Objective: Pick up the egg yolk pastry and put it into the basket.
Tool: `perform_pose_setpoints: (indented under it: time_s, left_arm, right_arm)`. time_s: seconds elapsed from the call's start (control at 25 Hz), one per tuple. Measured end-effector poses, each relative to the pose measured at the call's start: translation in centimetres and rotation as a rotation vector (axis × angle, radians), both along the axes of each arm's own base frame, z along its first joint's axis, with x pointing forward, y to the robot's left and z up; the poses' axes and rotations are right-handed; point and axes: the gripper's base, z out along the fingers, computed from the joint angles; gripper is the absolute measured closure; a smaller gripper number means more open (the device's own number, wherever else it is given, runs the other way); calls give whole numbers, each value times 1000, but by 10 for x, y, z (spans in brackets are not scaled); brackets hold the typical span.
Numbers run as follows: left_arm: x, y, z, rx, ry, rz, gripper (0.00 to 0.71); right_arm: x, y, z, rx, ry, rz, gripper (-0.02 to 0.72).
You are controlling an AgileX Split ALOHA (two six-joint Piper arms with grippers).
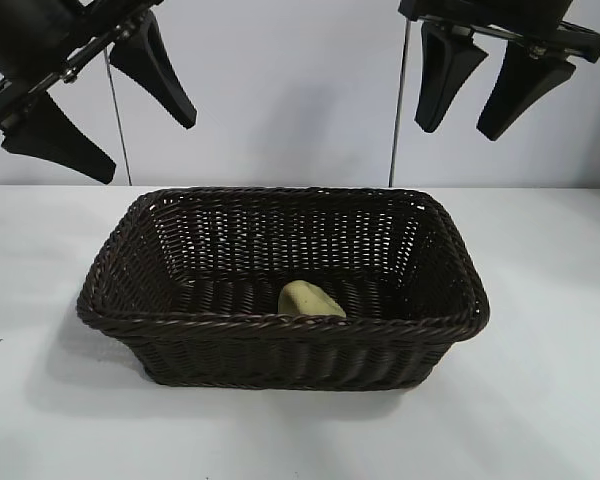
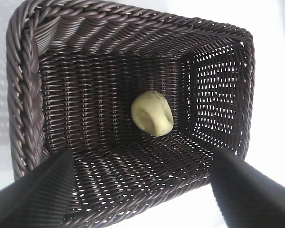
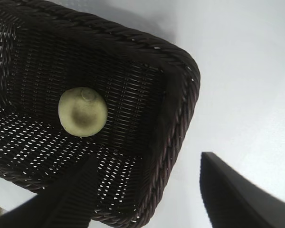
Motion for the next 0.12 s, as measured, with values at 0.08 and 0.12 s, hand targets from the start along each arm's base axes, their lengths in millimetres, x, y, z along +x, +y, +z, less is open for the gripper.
perform_pose_setpoints:
  time_s: [0.08, 0.12]
  left_arm:
    - [0, 0, 0, 0, 0, 0, 139]
    - [0, 0, 0, 0, 0, 0, 139]
  right_arm:
    - [0, 0, 0, 0, 0, 0, 248]
    - [0, 0, 0, 0, 0, 0, 248]
